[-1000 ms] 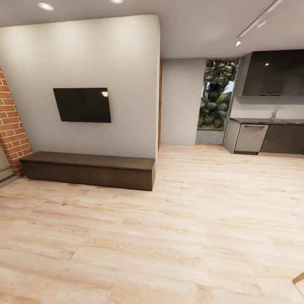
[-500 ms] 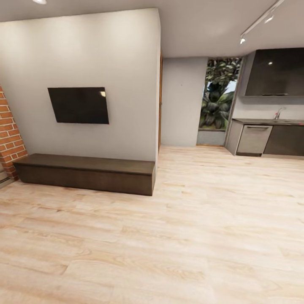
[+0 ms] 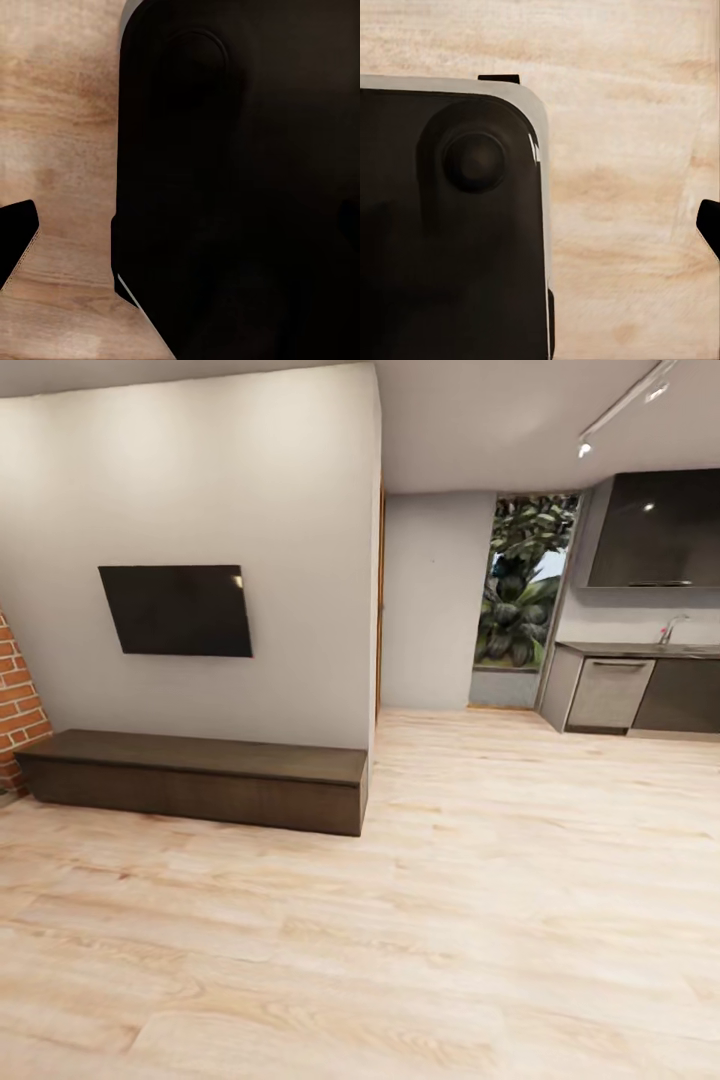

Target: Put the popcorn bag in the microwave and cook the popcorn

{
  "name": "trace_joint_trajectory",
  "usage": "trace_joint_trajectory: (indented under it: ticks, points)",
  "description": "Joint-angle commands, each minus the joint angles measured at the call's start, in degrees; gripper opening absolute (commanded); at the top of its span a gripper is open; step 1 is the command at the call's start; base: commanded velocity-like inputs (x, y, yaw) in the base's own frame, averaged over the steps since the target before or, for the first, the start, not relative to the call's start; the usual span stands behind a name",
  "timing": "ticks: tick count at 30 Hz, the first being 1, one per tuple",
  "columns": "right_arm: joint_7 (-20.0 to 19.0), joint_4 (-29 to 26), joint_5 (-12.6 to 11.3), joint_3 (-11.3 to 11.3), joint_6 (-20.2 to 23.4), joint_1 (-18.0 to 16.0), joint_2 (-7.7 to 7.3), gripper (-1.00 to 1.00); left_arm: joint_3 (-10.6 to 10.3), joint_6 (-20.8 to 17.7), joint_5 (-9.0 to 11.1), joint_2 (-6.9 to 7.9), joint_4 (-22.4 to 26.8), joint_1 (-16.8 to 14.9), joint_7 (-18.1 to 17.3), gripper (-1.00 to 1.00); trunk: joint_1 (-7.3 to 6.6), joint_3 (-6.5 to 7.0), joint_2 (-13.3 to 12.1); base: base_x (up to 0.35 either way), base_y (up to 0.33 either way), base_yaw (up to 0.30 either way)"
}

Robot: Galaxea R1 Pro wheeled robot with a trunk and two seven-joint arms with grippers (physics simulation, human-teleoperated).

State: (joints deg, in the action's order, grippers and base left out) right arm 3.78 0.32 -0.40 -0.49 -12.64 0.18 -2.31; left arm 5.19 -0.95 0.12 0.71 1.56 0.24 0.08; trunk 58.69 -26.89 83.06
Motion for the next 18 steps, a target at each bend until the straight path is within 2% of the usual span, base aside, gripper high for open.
trace_joint_trajectory:
  ticks: [1, 18]
  points:
    - [0.09, 0.04, -0.04, -0.03, -0.52, -0.01, 0.01, 1.0, 0.43, -0.1, 0.03, -0.01, 0.11, 0.03, 0.01, 1.0, 0.03, -0.03, 0.02, 0.304, 0.0, -0.094]
    - [0.09, 0.04, -0.04, -0.03, -0.87, -0.01, 0.02, 1.0, 0.43, -0.1, 0.06, -0.01, 0.11, 0.03, 0.01, 1.0, 0.03, -0.03, 0.02, 0.304, 0.0, -0.262]
